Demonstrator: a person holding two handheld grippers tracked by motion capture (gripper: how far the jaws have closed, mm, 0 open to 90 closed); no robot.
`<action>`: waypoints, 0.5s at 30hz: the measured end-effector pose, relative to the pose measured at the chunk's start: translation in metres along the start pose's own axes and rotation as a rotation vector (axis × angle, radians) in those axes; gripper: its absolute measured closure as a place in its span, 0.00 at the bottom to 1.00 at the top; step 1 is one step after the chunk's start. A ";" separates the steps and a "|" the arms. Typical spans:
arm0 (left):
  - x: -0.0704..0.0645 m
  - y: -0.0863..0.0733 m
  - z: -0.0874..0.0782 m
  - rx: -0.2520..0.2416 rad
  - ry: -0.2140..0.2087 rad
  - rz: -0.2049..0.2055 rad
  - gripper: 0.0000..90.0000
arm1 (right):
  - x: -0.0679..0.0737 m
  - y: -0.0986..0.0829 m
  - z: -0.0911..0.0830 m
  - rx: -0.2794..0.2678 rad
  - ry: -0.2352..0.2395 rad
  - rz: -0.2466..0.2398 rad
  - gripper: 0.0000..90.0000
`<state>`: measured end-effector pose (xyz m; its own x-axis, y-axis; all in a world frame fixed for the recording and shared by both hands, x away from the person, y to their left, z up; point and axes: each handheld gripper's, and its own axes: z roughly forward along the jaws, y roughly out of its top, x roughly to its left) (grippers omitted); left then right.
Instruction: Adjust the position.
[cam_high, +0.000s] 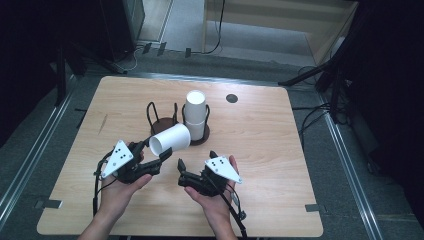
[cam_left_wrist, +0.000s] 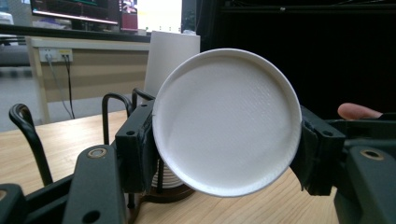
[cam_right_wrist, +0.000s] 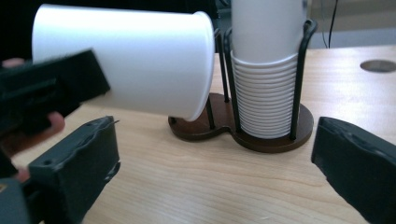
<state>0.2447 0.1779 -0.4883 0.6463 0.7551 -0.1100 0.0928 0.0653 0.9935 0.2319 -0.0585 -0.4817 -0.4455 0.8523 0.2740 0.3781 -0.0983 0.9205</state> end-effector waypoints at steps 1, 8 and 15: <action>-0.001 -0.001 0.000 -0.007 -0.005 -0.002 0.39 | -0.002 0.000 0.000 -0.002 -0.002 0.031 0.00; -0.002 -0.002 0.001 -0.039 -0.012 -0.012 0.39 | -0.008 -0.002 -0.003 -0.015 -0.021 0.167 0.00; -0.003 -0.005 0.003 -0.051 -0.020 -0.023 0.39 | -0.011 -0.001 -0.006 -0.038 0.061 0.355 0.00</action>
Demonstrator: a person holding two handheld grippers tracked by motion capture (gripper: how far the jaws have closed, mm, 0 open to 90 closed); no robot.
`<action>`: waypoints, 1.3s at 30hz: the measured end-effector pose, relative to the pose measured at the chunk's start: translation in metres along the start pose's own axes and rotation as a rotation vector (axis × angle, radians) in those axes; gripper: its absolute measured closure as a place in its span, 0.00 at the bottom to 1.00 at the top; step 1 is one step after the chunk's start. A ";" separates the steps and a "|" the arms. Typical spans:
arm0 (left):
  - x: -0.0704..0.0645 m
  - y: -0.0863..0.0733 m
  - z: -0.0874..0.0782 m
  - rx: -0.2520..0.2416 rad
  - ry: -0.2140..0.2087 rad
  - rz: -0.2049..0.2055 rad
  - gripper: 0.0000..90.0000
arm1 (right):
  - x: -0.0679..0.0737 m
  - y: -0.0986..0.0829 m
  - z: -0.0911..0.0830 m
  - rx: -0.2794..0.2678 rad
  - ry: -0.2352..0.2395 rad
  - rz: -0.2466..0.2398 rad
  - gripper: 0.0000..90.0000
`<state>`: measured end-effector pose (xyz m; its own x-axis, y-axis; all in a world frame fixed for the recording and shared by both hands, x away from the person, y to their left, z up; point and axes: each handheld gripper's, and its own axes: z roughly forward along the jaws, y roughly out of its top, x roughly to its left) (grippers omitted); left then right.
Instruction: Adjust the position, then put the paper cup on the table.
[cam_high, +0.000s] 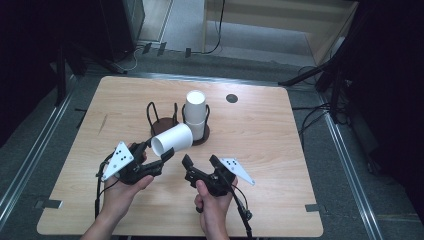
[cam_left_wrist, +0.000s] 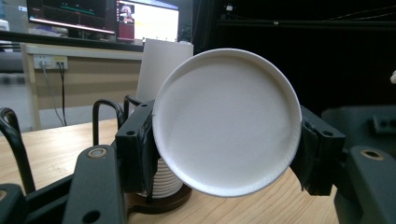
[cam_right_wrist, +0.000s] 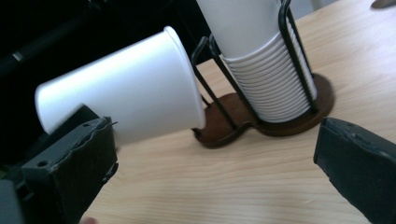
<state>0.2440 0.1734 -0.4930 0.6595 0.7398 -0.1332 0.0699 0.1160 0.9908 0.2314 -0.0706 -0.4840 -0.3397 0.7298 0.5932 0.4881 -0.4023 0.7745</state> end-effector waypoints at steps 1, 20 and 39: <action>0.000 -0.001 0.001 -0.007 -0.004 -0.004 0.39 | 0.000 0.000 0.000 0.000 0.000 0.000 0.00; -0.006 -0.007 0.003 -0.032 -0.015 -0.005 0.39 | -0.005 0.002 0.007 -0.027 0.125 0.588 0.00; -0.018 -0.013 0.008 -0.017 -0.043 0.013 0.39 | -0.006 -0.002 0.025 0.020 0.167 0.861 0.02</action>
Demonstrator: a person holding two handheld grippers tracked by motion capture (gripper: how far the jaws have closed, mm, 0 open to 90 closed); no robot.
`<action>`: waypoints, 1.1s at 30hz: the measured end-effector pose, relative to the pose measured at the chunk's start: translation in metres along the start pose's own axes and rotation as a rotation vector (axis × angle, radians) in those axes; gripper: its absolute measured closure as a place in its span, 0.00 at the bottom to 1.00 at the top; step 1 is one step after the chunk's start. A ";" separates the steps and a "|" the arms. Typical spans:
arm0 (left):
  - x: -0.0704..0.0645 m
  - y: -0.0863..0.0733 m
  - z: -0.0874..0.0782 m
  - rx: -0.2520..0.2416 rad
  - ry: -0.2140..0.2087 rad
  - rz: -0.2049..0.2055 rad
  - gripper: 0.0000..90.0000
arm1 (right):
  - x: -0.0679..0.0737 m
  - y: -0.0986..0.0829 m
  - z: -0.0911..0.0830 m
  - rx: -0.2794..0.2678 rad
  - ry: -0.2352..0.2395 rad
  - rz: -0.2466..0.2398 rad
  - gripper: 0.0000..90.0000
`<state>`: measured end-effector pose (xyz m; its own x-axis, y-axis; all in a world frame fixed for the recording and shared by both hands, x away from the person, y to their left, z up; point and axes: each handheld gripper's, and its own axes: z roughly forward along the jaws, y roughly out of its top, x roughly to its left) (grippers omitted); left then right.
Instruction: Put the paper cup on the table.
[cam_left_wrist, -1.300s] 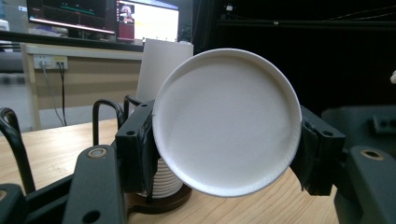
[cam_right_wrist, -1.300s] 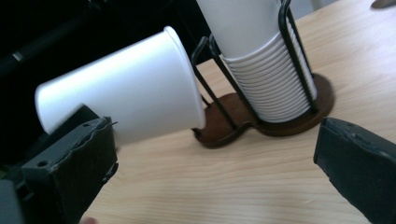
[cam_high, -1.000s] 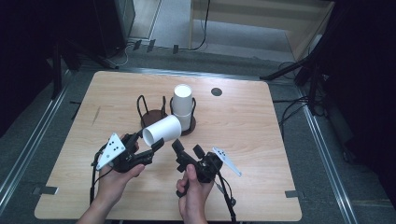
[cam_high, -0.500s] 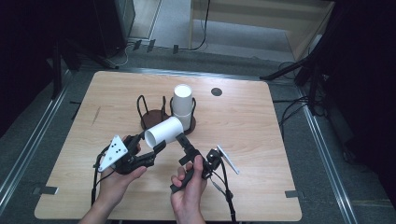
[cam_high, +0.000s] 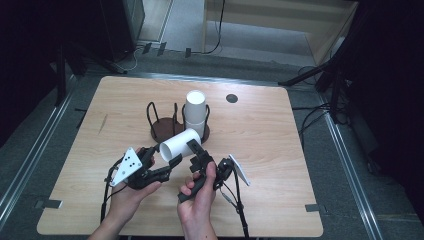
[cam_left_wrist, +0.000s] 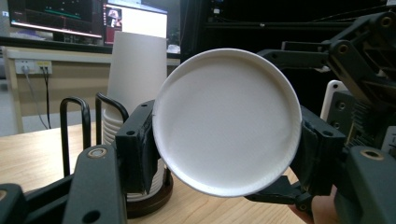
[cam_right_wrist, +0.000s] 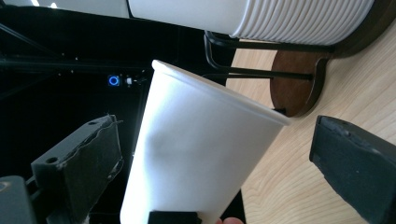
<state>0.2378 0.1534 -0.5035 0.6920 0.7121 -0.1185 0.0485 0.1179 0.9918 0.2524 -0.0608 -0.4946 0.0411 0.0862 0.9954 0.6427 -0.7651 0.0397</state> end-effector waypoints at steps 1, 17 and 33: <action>-0.001 0.000 0.001 -0.003 -0.001 -0.002 0.39 | 0.000 0.000 0.001 0.005 0.003 0.009 0.03; -0.008 -0.004 0.004 0.013 -0.031 0.010 0.38 | -0.007 0.005 0.008 0.032 0.012 0.099 0.06; -0.011 -0.006 0.001 0.033 -0.031 -0.043 0.37 | -0.011 0.008 0.010 0.032 0.054 0.128 0.25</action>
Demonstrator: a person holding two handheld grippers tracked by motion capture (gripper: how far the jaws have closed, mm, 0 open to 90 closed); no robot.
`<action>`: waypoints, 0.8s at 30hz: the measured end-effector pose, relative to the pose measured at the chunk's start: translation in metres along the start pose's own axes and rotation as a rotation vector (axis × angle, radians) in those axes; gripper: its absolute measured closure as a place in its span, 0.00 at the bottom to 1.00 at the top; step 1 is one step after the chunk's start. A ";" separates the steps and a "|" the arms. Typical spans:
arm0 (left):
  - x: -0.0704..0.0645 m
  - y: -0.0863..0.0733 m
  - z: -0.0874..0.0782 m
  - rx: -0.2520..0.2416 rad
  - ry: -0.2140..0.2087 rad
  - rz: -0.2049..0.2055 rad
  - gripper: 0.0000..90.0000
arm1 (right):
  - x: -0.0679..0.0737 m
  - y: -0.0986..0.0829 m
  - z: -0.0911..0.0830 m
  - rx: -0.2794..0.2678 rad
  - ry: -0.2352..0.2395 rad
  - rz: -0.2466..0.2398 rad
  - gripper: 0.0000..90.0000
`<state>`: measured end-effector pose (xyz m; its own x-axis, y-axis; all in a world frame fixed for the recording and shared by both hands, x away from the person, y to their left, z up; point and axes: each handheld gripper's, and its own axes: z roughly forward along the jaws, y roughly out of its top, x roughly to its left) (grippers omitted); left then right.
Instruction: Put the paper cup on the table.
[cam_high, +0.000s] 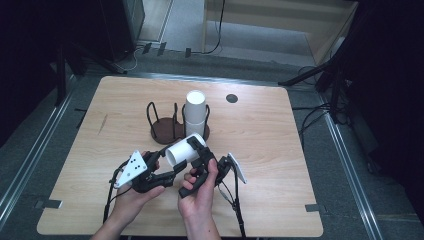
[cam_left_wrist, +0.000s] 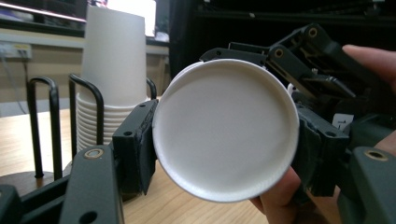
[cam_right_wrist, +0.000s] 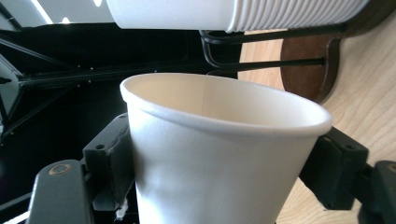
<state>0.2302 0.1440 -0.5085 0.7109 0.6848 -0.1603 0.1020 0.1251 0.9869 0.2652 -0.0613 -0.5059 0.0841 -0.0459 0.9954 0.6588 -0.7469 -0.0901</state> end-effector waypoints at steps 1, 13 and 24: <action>-0.001 0.000 0.000 0.010 -0.002 -0.003 0.37 | 0.000 0.000 0.000 -0.009 0.007 -0.007 0.25; 0.004 0.006 -0.007 0.065 0.036 -0.138 0.11 | 0.006 0.012 -0.006 -0.081 0.018 -0.158 0.29; 0.007 0.005 -0.013 0.086 0.174 -0.107 0.02 | 0.010 0.019 -0.008 -0.120 -0.010 -0.341 0.30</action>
<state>0.2270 0.1587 -0.5047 0.5630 0.7853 -0.2575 0.2348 0.1468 0.9609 0.2724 -0.0816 -0.4974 -0.1179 0.2255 0.9671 0.5582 -0.7904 0.2523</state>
